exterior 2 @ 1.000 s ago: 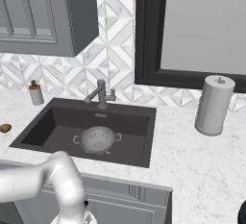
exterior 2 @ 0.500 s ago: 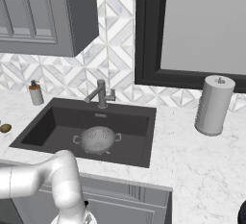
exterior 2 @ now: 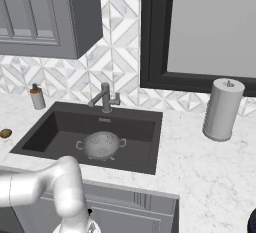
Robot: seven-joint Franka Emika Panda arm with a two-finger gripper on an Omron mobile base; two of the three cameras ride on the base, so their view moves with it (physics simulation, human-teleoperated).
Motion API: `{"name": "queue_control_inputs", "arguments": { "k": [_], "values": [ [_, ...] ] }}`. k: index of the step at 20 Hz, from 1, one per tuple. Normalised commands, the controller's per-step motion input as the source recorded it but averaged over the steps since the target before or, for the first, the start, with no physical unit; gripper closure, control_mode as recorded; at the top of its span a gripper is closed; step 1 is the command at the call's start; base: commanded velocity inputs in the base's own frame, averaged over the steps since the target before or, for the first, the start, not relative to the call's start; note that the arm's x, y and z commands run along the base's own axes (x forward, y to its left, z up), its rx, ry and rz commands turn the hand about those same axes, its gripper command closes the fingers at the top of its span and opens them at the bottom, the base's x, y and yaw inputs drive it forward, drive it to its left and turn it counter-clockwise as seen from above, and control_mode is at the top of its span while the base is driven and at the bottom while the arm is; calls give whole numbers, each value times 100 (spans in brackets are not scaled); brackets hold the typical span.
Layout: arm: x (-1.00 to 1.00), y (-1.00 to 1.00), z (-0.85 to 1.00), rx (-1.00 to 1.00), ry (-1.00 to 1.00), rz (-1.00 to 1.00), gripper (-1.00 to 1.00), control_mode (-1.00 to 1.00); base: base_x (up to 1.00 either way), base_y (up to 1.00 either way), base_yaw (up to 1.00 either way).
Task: Put the colander in the sink, put the kiwi, kiwi, apple in the colander, and turn on the sink faucet and pour water over the colander.
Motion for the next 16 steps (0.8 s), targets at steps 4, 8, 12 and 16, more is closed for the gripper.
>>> {"name": "queue_control_inputs", "arguments": {
  "k": [4, 8, 12, 16],
  "values": [
    [-64, -80, 54, 43, -46, -16, 100, -100, 0, 0, 0],
    [-45, -100, 61, 50, -47, -13, 100, -100, 0, 0, 0],
    [-25, -98, 59, 48, -41, -21, 100, -100, 0, 0, 0],
    [-9, -92, 71, 38, -21, -35, 100, -100, 0, 0, 0]
  ]
}}
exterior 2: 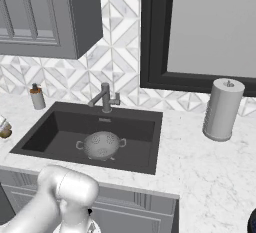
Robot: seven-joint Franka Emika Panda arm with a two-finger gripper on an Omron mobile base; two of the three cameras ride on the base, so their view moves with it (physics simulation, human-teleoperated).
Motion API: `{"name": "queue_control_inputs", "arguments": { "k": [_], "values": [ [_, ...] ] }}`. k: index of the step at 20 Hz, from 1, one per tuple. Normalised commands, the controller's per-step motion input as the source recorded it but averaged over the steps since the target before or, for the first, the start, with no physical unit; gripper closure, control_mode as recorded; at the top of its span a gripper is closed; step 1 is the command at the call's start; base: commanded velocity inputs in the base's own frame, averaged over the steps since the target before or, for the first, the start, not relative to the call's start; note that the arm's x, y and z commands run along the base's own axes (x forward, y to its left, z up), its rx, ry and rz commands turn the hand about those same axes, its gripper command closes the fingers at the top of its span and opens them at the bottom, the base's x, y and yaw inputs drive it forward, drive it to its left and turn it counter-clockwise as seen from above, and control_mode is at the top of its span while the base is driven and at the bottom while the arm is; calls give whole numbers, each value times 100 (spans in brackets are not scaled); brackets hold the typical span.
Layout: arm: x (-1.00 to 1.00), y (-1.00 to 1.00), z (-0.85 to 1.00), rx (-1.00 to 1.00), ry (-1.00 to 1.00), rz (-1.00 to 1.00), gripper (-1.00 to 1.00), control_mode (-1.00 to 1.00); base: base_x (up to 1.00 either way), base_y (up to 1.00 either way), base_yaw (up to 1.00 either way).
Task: Put the colander in the sink, put the kiwi, kiwi, apple in the colander, and turn on the sink faucet and pour water over the colander.
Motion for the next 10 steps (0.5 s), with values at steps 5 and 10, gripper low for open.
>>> {"name": "queue_control_inputs", "arguments": {
  "k": [5, 10],
  "values": [
    [0, -98, 84, 28, 3, -42, 100, -100, 0, 0, 0],
    [1, -100, 37, 10, 29, -47, 100, -100, 0, 0, 0]
  ]
}}
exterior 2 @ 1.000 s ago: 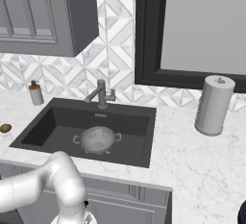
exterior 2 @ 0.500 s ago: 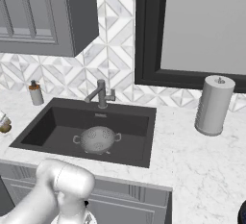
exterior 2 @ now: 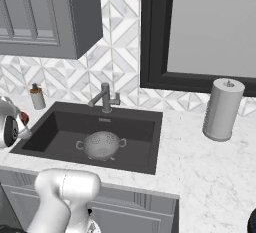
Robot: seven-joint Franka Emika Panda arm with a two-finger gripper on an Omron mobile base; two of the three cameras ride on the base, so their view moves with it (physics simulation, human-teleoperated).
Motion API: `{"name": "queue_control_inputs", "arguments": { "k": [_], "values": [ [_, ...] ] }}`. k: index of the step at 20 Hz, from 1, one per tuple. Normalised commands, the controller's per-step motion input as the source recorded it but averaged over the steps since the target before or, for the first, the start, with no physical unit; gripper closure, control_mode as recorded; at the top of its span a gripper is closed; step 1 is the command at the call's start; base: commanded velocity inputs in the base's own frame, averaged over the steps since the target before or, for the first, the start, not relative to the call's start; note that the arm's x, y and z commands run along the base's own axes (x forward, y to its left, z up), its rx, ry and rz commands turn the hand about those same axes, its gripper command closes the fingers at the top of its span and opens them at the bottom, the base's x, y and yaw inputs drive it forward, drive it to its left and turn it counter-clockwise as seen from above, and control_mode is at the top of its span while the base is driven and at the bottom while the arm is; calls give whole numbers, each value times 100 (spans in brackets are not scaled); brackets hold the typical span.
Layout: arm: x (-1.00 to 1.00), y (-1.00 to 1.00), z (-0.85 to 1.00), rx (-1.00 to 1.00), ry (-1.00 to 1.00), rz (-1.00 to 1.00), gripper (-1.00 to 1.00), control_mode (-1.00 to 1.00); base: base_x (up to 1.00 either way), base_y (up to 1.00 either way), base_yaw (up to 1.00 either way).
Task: Put the colander in the sink, put the kiwi, kiwi, apple in the colander, and turn on the sink faucet and pour water over the colander.
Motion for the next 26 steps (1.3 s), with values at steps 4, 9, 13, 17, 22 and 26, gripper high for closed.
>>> {"name": "queue_control_inputs", "arguments": {
  "k": [4, 9, 13, 17, 22, 26],
  "values": [
    [0, -100, 18, 1, 42, -17, 100, -100, 0, 0, 0],
    [0, -100, 15, 0, 47, 0, 100, -100, 0, 0, 0],
    [-3, -100, 1, 0, 19, 16, 100, -100, 0, 0, 0],
    [-4, -100, 0, 0, -1, 29, 100, -100, 0, 0, 0],
    [-9, -98, -7, 0, -13, 38, 100, -100, 0, 0, 0],
    [0, -65, -6, 0, -12, 48, 100, -100, 0, 0, 0]
  ]
}}
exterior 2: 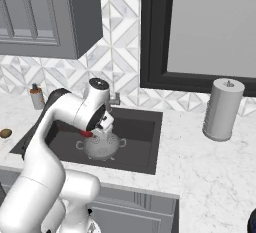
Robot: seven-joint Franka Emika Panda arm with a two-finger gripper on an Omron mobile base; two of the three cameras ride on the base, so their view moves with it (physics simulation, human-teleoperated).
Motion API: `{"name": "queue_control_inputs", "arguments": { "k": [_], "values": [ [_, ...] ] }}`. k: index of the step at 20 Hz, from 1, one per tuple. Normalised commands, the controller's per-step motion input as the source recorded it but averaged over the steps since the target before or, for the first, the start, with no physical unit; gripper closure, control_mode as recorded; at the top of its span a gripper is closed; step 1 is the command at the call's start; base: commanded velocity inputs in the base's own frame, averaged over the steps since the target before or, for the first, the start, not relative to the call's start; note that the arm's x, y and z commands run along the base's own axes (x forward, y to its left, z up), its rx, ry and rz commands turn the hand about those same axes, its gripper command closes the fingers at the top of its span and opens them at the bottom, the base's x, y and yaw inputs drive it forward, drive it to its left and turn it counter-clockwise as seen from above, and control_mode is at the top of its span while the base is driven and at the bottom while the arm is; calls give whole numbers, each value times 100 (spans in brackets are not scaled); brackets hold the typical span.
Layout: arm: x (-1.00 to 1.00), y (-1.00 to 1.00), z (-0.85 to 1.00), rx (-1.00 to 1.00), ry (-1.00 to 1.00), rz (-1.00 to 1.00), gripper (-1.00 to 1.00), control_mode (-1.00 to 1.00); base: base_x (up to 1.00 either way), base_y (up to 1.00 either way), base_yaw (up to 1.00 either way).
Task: Put the colander in the sink, put the kiwi, kiwi, apple in the colander, and turn on the sink faucet and pour water over the colander.
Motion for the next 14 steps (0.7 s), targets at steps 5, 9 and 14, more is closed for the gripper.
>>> {"name": "queue_control_inputs", "arguments": {
  "k": [5, 9, 14],
  "values": [
    [0, -54, -17, 0, -31, 51, 100, -100, 0, 0, 0],
    [0, -31, -26, -2, -33, 49, 100, -100, 0, 0, 0],
    [21, -2, -30, -13, -8, 40, 100, -100, 0, 0, 0]
  ]
}}
